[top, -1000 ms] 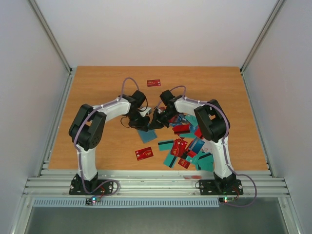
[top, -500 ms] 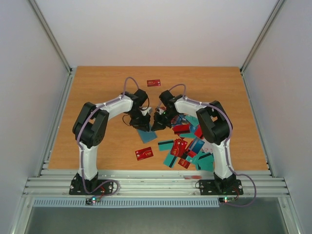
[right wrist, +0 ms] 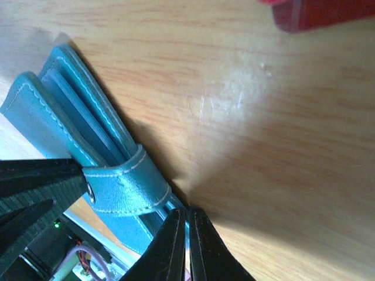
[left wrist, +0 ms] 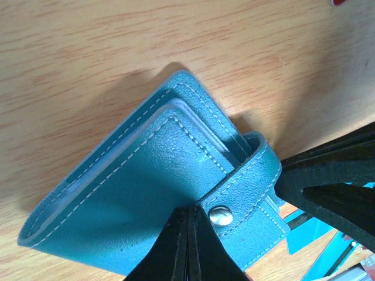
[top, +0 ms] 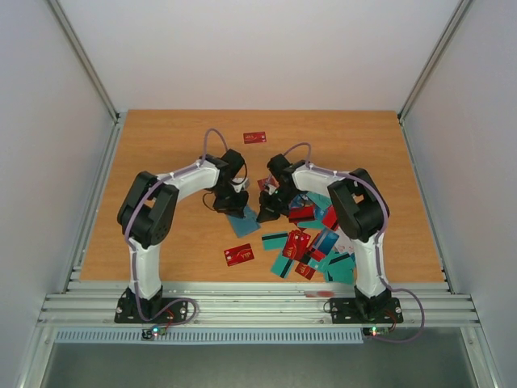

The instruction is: Put the credit cards into the card holder

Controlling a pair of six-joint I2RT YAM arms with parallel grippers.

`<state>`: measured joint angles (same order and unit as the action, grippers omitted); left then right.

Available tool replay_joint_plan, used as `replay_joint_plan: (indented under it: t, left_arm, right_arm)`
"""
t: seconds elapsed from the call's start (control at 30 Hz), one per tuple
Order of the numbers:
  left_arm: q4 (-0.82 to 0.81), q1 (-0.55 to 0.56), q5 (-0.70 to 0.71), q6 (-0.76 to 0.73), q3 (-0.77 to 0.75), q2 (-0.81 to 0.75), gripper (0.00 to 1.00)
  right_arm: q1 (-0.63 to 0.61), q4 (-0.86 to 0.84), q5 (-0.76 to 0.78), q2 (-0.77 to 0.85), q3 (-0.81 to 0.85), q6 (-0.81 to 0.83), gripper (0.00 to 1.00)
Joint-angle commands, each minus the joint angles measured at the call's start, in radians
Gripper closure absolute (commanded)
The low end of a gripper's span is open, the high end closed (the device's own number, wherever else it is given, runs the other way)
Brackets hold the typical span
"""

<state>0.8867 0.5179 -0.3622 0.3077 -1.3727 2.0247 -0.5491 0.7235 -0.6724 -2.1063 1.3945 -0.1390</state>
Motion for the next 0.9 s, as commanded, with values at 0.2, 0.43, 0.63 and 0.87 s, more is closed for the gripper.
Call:
replay_joint_plan:
  t: [0.2, 0.43, 0.63, 0.87]
  left_arm:
    - [0.110, -0.003, 0.243, 0.021, 0.137, -0.002, 1.00]
    - [0.086, -0.003, 0.220, 0.038, 0.177, -0.101, 0.98]
    - [0.070, -0.003, 0.198, 0.048, 0.161, -0.191, 0.88]
    - [0.076, -0.002, 0.185, 0.047, 0.163, -0.229, 0.84]
  right_arm:
    - [-0.005, -0.045, -0.002, 0.140, -0.058, -0.034, 0.94]
    - [-0.004, -0.086, -0.050, 0.184, -0.071, -0.041, 0.91]
    - [-0.005, -0.084, -0.067, 0.147, -0.039, -0.025, 0.89]
    - [-0.030, -0.048, -0.068, 0.078, 0.021, -0.001, 0.89]
